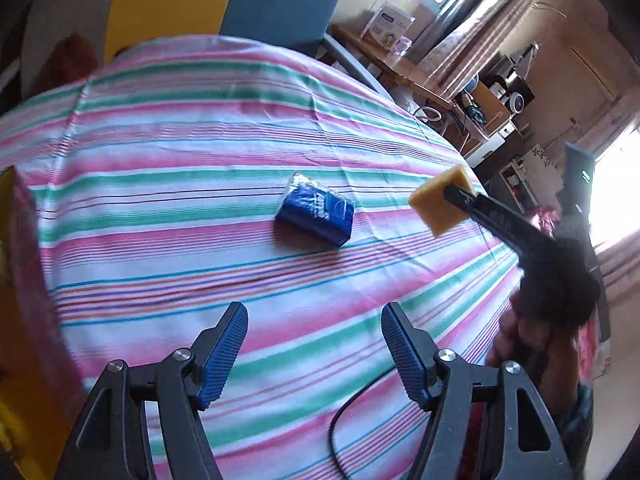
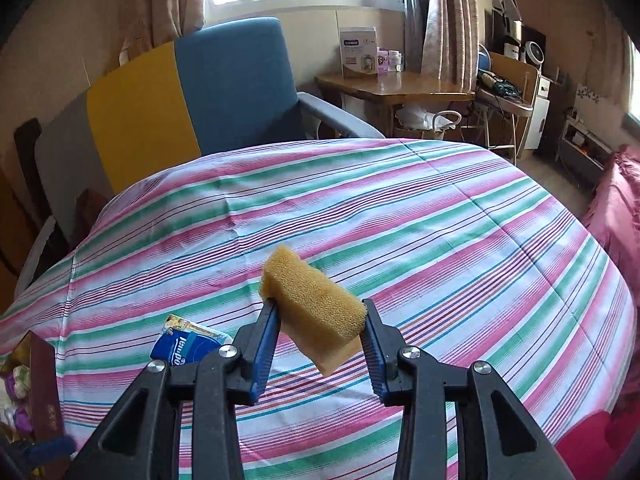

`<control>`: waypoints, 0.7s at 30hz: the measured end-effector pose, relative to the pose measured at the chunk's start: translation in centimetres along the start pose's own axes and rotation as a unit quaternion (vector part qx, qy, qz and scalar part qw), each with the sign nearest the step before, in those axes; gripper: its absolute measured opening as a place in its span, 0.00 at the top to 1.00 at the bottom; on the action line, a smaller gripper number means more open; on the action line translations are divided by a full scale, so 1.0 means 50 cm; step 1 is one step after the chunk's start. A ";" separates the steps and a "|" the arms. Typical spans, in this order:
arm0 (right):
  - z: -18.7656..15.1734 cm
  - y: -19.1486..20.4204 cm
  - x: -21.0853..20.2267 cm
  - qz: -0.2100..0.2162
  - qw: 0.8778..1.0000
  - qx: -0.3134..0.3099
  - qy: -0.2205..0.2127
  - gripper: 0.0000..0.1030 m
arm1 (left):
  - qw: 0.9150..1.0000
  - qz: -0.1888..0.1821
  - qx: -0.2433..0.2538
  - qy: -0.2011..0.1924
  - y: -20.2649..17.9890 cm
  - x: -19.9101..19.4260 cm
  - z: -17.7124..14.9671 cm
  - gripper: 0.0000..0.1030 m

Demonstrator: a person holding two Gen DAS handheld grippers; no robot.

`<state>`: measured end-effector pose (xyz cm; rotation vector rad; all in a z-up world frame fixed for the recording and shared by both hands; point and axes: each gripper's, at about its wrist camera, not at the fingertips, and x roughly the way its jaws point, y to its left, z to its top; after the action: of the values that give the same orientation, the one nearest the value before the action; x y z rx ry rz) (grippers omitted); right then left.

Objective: Organize objects
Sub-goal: 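Grasp the blue Tempo tissue pack with the left tool while the right tool holds the sponge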

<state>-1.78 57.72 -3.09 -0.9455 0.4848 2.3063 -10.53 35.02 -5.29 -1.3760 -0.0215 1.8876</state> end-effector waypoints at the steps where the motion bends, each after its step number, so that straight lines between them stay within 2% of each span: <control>1: 0.000 -0.004 0.004 0.001 1.000 0.004 0.004 0.61 | 1.000 -0.008 -0.010 0.002 -0.002 0.019 0.014 0.32; 7: -0.003 -0.020 0.009 0.020 0.999 0.025 0.014 0.61 | 0.995 -0.021 -0.097 0.018 0.012 0.114 0.085 0.31; 10: -0.003 -0.030 0.007 0.030 0.999 0.039 0.015 0.61 | 0.993 -0.009 -0.116 0.015 0.009 0.150 0.115 0.30; 15: 0.000 -0.046 -0.001 0.045 0.997 0.061 0.011 0.61 | 0.993 0.025 -0.114 0.015 -0.012 0.206 0.158 0.24; 21: 0.000 -0.048 -0.002 0.057 0.996 0.069 0.014 0.61 | 0.994 0.087 -0.060 0.038 -0.043 0.271 0.191 0.22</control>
<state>-0.19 59.51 -3.27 -0.9050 0.7183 2.3279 -18.50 48.47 -11.22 -1.5730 0.0239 2.0022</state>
